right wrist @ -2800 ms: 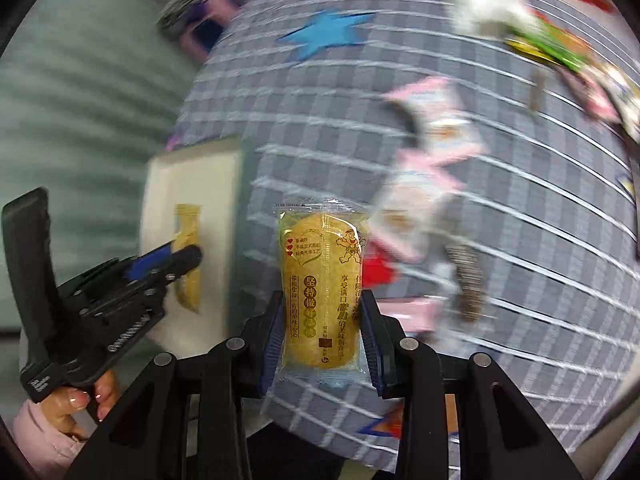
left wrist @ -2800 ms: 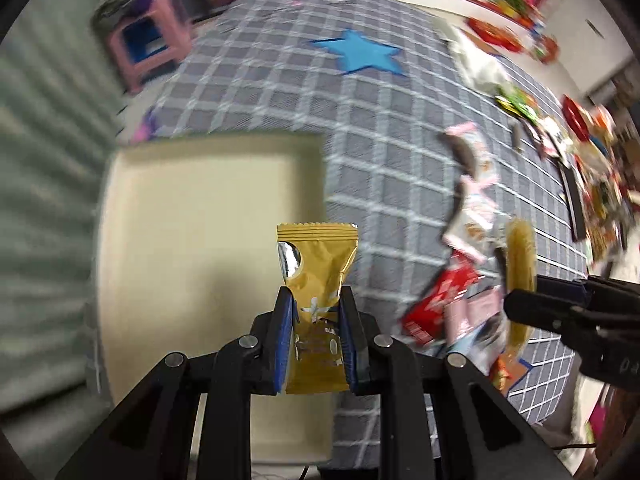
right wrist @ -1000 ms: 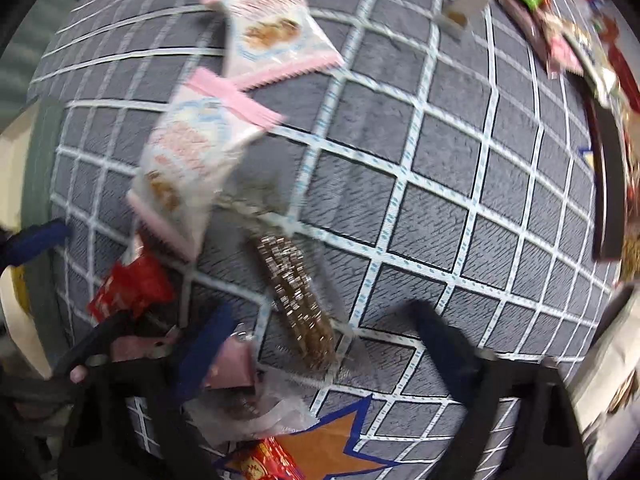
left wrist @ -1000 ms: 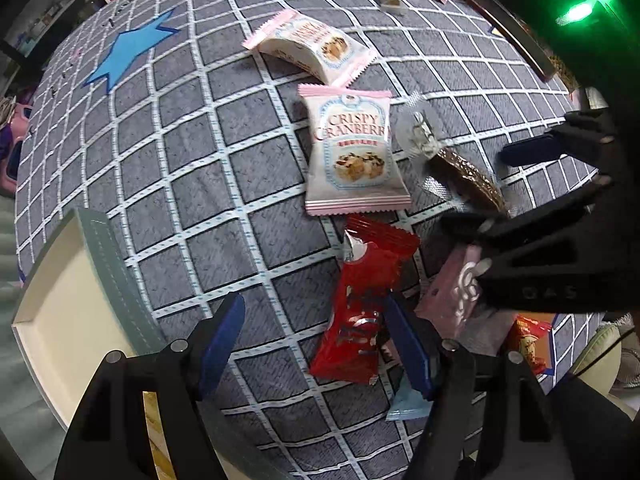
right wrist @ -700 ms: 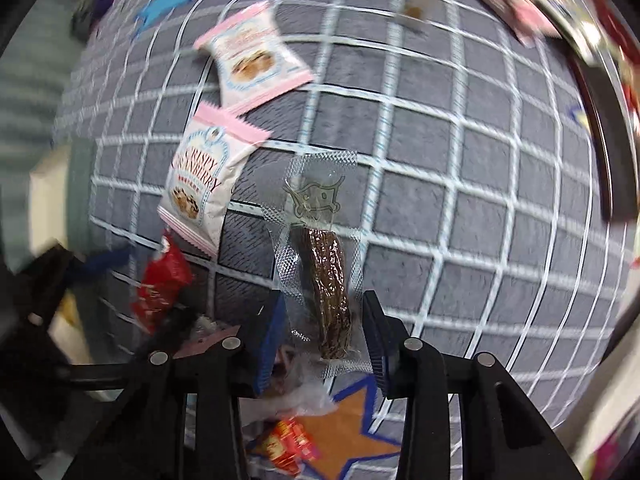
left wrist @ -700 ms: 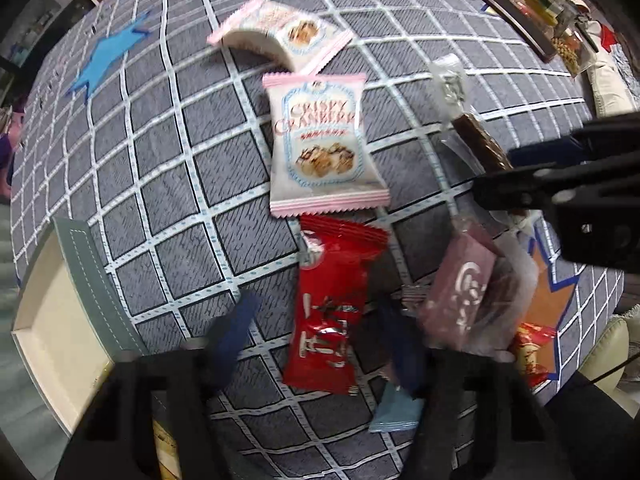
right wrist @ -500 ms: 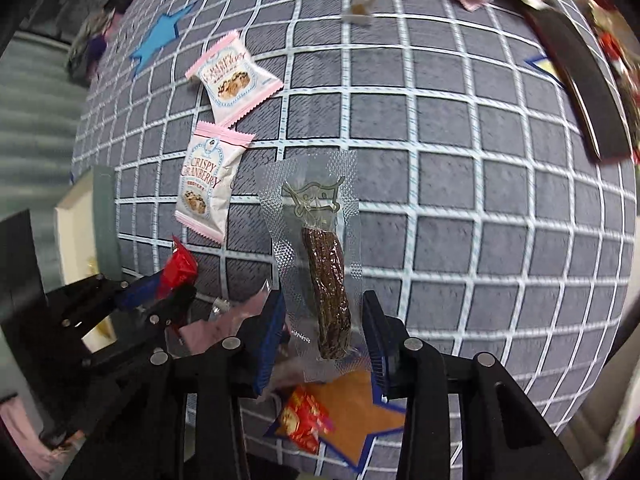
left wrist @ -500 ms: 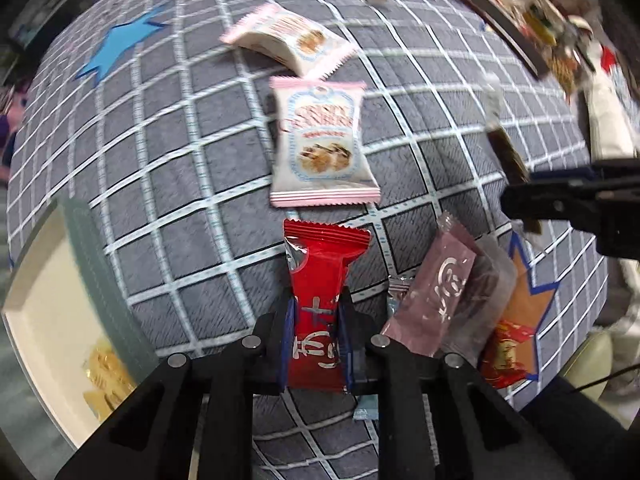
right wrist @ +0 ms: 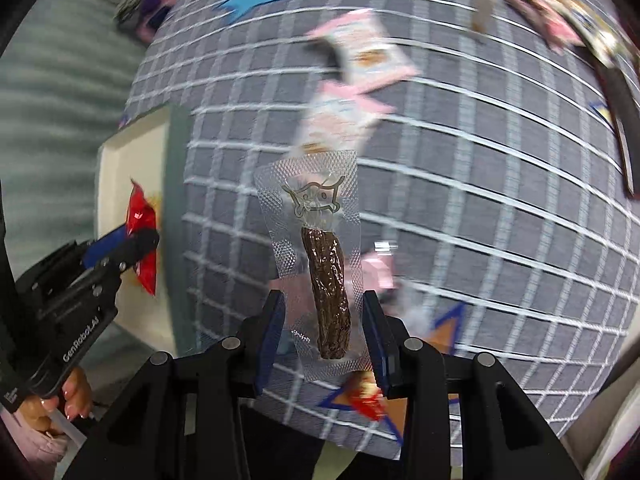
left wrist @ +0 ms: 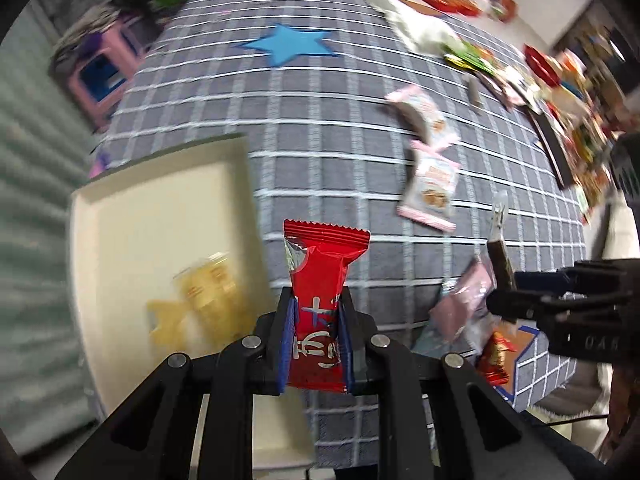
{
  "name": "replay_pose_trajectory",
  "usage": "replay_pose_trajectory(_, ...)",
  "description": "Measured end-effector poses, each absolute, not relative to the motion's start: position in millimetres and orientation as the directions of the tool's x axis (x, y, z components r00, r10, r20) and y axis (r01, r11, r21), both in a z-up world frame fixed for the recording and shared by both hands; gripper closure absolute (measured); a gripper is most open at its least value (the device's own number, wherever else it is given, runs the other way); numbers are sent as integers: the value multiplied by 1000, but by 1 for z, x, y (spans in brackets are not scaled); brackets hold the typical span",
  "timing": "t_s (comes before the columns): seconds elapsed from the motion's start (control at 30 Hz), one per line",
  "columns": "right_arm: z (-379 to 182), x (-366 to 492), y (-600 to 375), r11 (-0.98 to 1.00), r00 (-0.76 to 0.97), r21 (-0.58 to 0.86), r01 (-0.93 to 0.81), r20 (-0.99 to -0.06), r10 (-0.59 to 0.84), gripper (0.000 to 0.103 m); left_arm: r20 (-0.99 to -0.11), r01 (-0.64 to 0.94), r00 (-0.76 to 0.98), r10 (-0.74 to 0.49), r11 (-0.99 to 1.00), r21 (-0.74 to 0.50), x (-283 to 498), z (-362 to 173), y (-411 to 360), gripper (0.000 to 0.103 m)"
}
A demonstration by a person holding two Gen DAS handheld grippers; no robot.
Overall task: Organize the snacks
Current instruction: 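Release the red candy and jerky stick into the cream box with both tools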
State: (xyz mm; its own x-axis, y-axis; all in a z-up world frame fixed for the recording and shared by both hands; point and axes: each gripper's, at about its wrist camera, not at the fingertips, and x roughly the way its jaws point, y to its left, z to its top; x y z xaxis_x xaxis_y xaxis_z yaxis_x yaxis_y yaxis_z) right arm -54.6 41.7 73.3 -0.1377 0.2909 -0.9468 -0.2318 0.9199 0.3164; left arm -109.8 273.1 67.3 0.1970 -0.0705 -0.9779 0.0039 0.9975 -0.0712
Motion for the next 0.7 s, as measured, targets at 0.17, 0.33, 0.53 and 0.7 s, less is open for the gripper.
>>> replay_pose_trajectory(0.17, 68, -56, 108, 876, -180, 345, -338, -937, 300, 62, -981, -104, 192, -27, 993, -48, -126, 64, 309, 81)
replay_pose_trajectory(0.33, 69, -53, 182, 815, -213, 388, -431, -921, 326, 62, -987, -195, 159, 9, 981, -22, -137, 53, 336, 81)
replay_pose_trajectory(0.53, 75, -50, 237, 748, -242, 430, -505, -903, 355, 57, -989, -211, 136, 51, 977, 22, -148, 47, 357, 76)
replay_pose_trajectory(0.7, 66, -44, 235, 782, -230, 404, -475, -915, 332, 0, -981, -178, 183, 70, 983, 37, -151, 56, 355, 33)
